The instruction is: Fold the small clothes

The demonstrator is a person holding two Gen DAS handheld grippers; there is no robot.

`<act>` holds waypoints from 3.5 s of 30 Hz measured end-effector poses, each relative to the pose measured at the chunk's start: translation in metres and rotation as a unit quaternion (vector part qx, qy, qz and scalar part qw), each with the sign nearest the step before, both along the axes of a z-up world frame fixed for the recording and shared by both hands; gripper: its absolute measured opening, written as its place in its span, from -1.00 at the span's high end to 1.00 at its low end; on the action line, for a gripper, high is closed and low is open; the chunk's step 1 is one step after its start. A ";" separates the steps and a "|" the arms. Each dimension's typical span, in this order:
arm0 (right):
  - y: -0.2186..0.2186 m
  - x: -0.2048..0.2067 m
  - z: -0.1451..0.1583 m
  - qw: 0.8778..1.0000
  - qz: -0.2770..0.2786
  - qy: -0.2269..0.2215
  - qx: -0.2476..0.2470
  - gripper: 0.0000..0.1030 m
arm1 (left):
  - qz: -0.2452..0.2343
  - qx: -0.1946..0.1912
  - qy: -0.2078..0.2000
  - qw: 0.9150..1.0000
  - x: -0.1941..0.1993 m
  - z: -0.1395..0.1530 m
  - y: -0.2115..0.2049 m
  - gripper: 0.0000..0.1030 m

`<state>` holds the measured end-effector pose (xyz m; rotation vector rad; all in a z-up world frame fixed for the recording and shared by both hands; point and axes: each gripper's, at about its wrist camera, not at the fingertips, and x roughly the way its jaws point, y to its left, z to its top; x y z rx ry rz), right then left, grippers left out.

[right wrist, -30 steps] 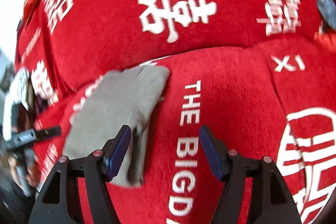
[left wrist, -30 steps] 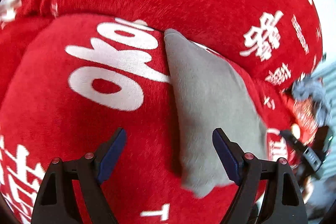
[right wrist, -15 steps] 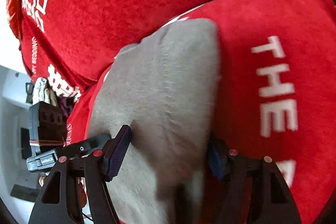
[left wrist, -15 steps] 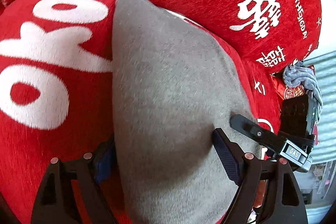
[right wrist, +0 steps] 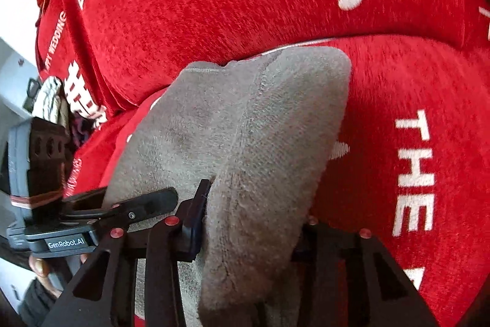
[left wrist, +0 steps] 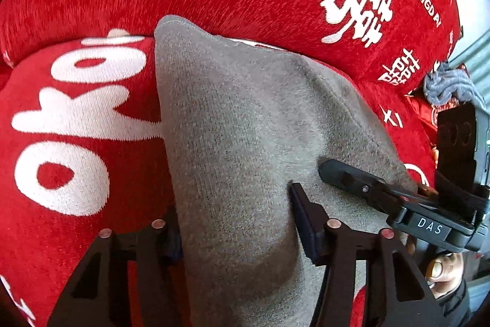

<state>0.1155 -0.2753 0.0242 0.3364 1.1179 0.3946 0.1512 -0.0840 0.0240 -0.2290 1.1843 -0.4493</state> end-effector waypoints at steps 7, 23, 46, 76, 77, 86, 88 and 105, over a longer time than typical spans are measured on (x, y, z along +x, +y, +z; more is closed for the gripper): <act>0.004 -0.007 0.014 0.999 0.009 -0.025 -0.027 0.21 | -0.003 0.015 -0.023 1.000 -0.011 0.012 0.002 0.00; 0.008 -0.047 0.043 0.996 0.023 -0.063 -0.052 0.22 | -0.007 0.016 -0.056 0.998 -0.057 0.044 0.011 0.02; 0.030 -0.140 0.064 0.993 0.040 -0.091 -0.065 0.22 | 0.001 0.013 -0.088 0.996 -0.153 0.061 0.044 0.02; 0.042 -0.207 0.019 0.993 0.053 -0.079 -0.072 0.19 | 0.020 0.021 -0.076 0.997 -0.222 0.005 0.073 -0.30; 0.039 -0.206 0.015 0.994 0.049 -0.072 -0.070 0.10 | 0.022 0.025 -0.078 0.996 -0.223 0.004 0.074 -0.45; 0.008 -0.228 0.024 0.991 0.008 -0.096 -0.090 -0.06 | 0.047 0.060 -0.113 0.991 -0.247 0.024 0.095 -0.61; 0.003 -0.242 0.037 0.986 0.010 -0.126 -0.106 -0.06 | 0.055 0.063 -0.136 0.987 -0.258 0.036 0.101 -0.61; 0.013 -0.289 0.007 0.982 0.099 -0.131 -0.089 -0.06 | 0.049 0.121 -0.141 0.981 -0.283 0.020 0.099 -0.72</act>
